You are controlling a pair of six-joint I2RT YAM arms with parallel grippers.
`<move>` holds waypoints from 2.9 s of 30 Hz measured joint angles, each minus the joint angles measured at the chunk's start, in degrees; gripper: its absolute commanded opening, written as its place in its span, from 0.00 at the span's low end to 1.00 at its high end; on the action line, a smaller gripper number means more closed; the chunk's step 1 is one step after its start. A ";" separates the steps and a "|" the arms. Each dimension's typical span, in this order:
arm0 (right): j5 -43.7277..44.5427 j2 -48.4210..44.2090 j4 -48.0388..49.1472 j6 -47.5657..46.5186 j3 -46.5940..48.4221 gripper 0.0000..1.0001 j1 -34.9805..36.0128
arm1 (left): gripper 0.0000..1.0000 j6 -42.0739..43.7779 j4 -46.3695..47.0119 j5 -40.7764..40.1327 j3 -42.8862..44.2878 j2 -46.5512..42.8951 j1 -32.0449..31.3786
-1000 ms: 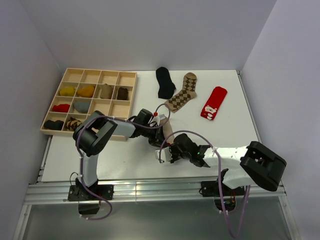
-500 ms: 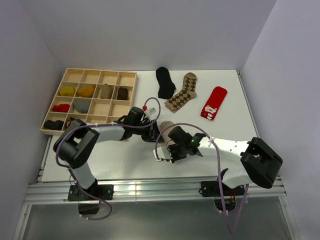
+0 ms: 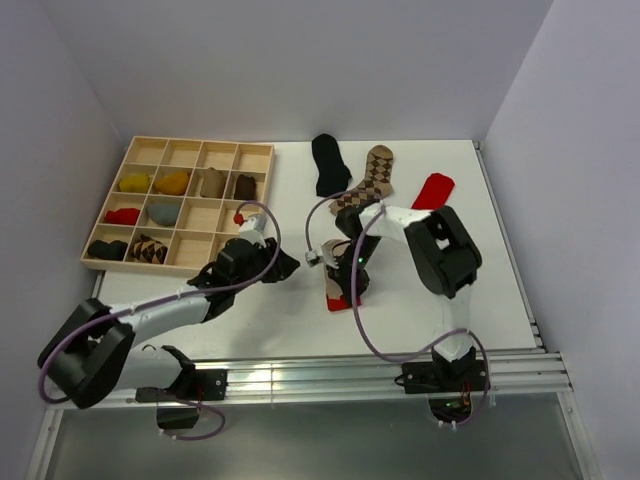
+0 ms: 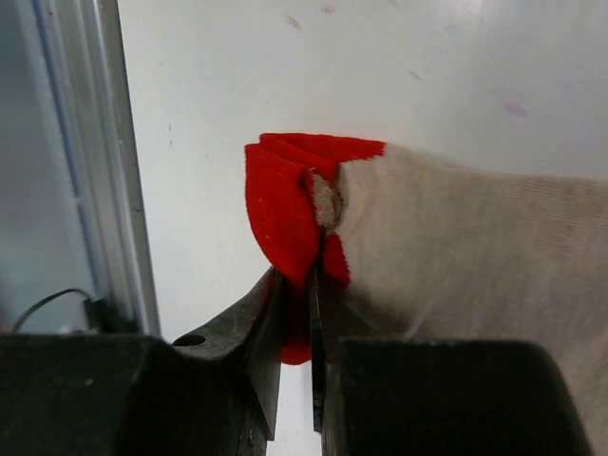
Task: Roll the socks
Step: Roll the sock at the center of the board.
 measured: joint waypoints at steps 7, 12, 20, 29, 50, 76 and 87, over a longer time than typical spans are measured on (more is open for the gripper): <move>-5.81 15.08 -14.71 -0.42 14.73 0.18 -5.35 | 0.44 11.89 3.78 -13.81 -1.77 -5.55 -14.69; -7.89 18.82 -18.71 0.17 16.87 0.17 -6.05 | 0.47 23.15 3.32 -20.20 1.05 -0.04 -25.64; -7.91 18.99 -19.39 0.31 16.90 0.17 -6.08 | 0.48 35.71 3.02 -22.29 9.57 15.47 -32.46; -7.69 18.99 -19.50 0.33 16.90 0.16 -6.12 | 0.48 43.34 3.23 -21.44 12.83 24.17 -32.74; -2.80 14.43 -18.12 5.18 12.37 0.45 -8.44 | 0.00 40.61 -4.37 -3.85 22.34 29.31 -26.58; 4.85 -33.99 30.45 18.01 -23.32 0.57 -24.20 | 0.00 4.85 -35.87 35.17 36.59 37.66 -9.38; 7.30 -53.29 35.56 8.24 -39.45 0.66 -6.38 | 0.00 0.35 -43.32 40.70 43.25 44.39 -6.91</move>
